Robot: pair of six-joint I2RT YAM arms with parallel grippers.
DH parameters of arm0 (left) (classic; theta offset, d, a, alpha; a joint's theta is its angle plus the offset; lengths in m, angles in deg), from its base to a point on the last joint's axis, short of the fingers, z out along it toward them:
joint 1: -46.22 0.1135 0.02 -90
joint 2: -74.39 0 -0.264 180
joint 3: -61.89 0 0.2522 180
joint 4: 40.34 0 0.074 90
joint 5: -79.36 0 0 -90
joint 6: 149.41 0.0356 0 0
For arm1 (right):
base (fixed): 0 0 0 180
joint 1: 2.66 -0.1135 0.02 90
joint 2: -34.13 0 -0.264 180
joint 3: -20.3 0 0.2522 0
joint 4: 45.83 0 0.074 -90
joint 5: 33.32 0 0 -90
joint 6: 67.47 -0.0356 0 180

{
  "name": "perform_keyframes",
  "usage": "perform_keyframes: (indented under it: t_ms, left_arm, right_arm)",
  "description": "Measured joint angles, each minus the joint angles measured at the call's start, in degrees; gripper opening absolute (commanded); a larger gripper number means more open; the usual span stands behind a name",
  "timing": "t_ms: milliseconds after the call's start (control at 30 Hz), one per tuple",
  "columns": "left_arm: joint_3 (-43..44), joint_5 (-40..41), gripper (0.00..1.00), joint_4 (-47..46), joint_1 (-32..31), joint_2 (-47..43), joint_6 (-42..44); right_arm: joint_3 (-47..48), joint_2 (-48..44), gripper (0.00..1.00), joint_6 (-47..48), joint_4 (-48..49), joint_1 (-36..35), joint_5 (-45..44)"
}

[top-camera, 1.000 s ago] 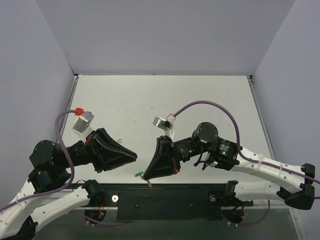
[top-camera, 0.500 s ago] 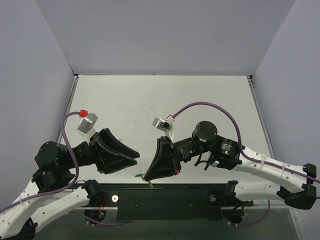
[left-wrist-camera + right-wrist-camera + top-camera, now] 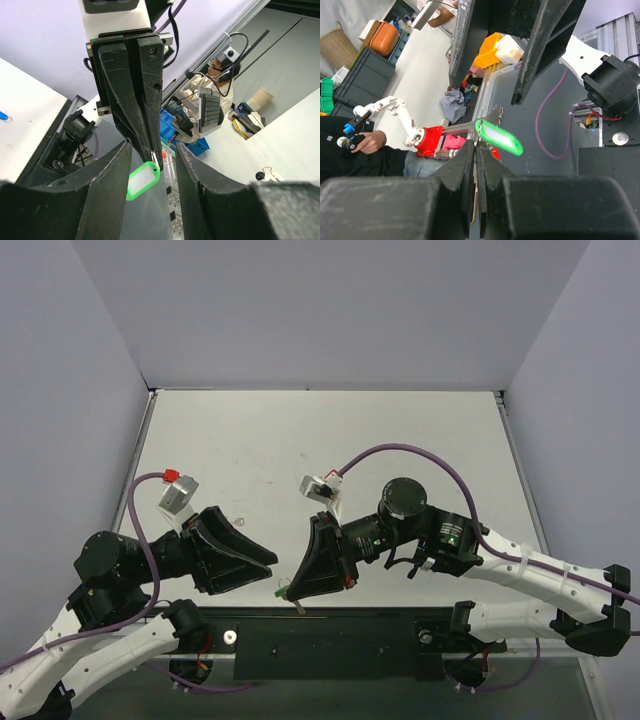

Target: Remove the keys from the keyring

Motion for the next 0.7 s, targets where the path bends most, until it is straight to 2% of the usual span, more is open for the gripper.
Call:
perform_keyframes:
  t_ms: [700]
  left_arm:
    - [-4.0,-0.6,0.45,-3.4,0.0,0.3,-3.6]
  right_arm:
    - [3.3,1.4,0.00,4.6,-7.5,0.2,-3.0]
